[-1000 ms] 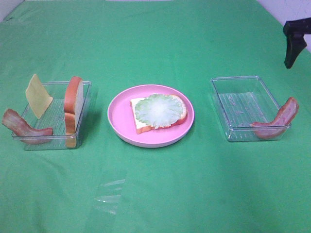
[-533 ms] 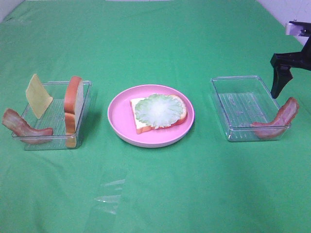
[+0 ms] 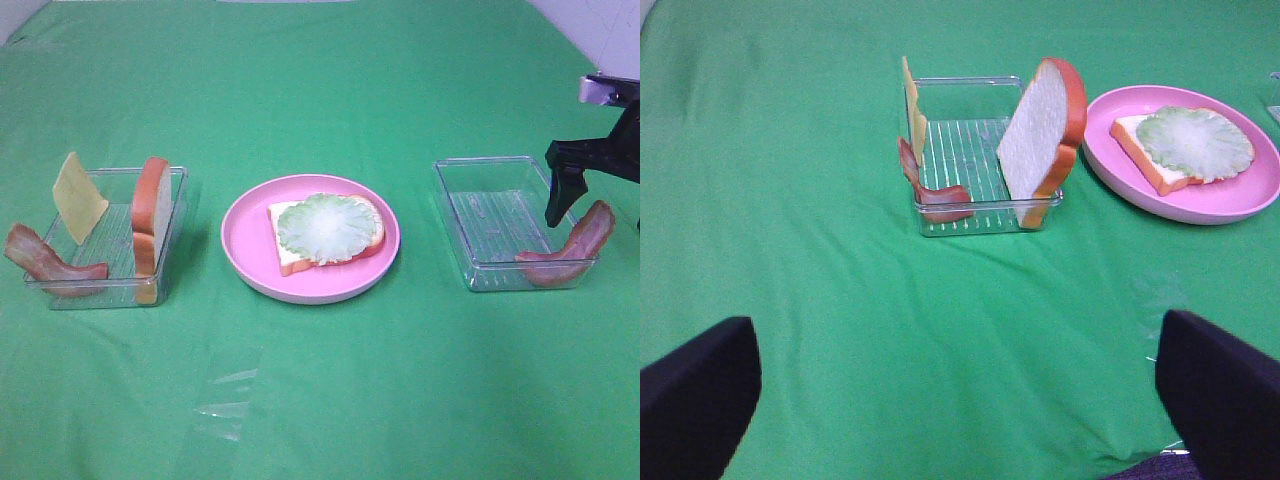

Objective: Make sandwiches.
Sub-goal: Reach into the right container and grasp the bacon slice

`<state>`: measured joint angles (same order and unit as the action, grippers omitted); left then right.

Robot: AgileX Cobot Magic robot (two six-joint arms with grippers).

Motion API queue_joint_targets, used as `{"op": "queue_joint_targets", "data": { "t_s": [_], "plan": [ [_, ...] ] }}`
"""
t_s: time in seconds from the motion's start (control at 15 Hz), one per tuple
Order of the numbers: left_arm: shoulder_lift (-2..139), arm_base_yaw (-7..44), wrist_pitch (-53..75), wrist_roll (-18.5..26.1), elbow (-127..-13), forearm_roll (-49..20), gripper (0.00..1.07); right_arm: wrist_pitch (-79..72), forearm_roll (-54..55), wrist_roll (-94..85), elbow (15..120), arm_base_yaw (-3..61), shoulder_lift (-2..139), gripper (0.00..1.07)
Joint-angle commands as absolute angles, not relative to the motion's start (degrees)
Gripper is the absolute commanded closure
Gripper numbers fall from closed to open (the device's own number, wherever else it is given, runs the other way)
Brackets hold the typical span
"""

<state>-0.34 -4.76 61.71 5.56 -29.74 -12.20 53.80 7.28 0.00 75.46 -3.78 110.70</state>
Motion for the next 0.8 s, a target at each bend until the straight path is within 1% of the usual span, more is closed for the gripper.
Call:
{"op": "queue_joint_targets", "data": {
  "t_s": [0.07, 0.2, 0.33, 0.4, 0.6, 0.67, 0.73, 0.8],
  "plan": [
    [-1.15, -4.76, 61.54, 5.21, -29.62, -12.43, 0.06, 53.29, 7.73, -0.46, 74.94, -4.01, 110.18, 0.12],
    [-1.15, -4.76, 61.54, 5.21, -29.62, -12.43, 0.06, 53.46, 7.73, 0.00, 74.71, -4.01, 110.18, 0.16],
    [-1.15, -4.76, 61.54, 5.21, -29.62, -12.43, 0.06, 53.86, 8.37, 0.00, 74.71, -4.01, 110.18, 0.25],
    [-1.15, -4.76, 61.54, 5.21, -29.62, -12.43, 0.06, 53.63, 8.65, 0.00, 74.71, -4.01, 110.18, 0.27],
    [-1.15, -4.76, 61.54, 5.21, -29.62, -12.43, 0.06, 52.94, 8.82, 0.00, 74.71, -4.01, 110.24, 0.28],
    [-1.15, -4.76, 61.54, 5.21, -29.62, -12.43, 0.06, 52.94, 9.00, 0.00, 74.71, -4.01, 110.24, 0.33],
    [-1.15, -4.76, 61.54, 5.21, -29.62, -12.43, 0.06, 53.00, 9.00, 0.00, 74.71, -4.01, 110.24, 0.43],
    [-1.15, -4.76, 61.54, 5.21, -29.62, -12.43, 0.06, 53.00, 9.00, 0.00, 74.71, -4.01, 110.24, 0.59]
  ]
}}
